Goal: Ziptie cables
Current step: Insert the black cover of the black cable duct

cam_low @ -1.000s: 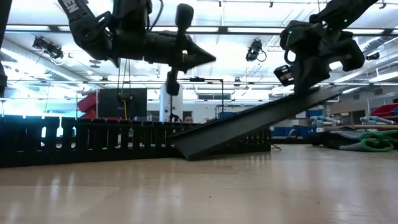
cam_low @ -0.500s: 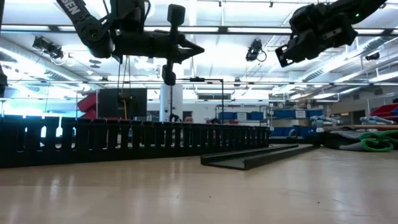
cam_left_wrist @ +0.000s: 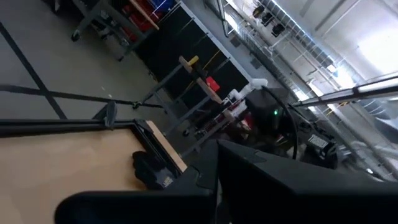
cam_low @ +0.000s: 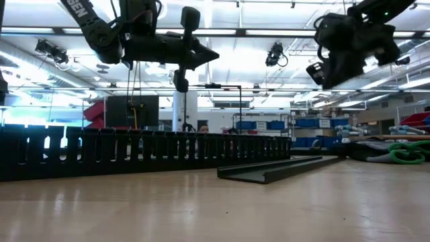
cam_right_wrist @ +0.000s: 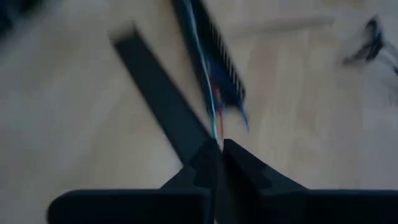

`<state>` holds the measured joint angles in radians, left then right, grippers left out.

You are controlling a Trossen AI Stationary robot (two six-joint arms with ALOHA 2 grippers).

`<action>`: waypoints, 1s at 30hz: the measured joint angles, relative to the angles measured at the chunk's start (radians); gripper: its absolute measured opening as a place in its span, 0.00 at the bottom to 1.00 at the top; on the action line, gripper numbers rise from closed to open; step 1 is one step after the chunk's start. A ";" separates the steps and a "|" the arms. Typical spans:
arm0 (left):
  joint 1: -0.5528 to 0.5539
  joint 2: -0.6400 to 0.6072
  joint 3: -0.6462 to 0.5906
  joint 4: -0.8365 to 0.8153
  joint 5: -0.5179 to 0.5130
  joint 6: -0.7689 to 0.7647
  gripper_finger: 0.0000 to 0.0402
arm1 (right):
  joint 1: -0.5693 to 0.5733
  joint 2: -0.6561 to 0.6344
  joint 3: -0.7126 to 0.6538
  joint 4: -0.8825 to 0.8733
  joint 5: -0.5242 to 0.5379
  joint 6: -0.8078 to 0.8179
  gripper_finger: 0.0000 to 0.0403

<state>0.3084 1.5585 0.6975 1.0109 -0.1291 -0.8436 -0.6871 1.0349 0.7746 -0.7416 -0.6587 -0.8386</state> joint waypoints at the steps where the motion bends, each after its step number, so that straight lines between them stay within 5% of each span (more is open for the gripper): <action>1: 0.000 0.000 0.000 0.000 0.000 0.006 0.00 | 0.020 0.006 0.000 -0.022 0.056 -0.049 0.08; 6: 0.000 0.000 0.000 -0.008 0.023 0.085 0.00 | 0.122 0.047 0.000 -0.050 0.249 -0.164 0.20; 16: -0.001 0.001 0.000 -0.040 0.078 0.190 0.00 | 0.323 0.256 0.000 -0.005 0.314 -0.049 0.41; 27: -0.002 0.001 0.000 -0.090 0.082 0.186 0.00 | 0.375 0.562 -0.017 0.161 0.390 0.064 0.37; 30: -0.002 0.001 0.000 -0.092 0.082 0.186 0.00 | 0.380 0.619 -0.011 0.190 0.328 0.104 0.30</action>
<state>0.3069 1.5597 0.6971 0.9192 -0.0471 -0.6579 -0.3075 1.6536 0.7637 -0.5514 -0.3306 -0.7349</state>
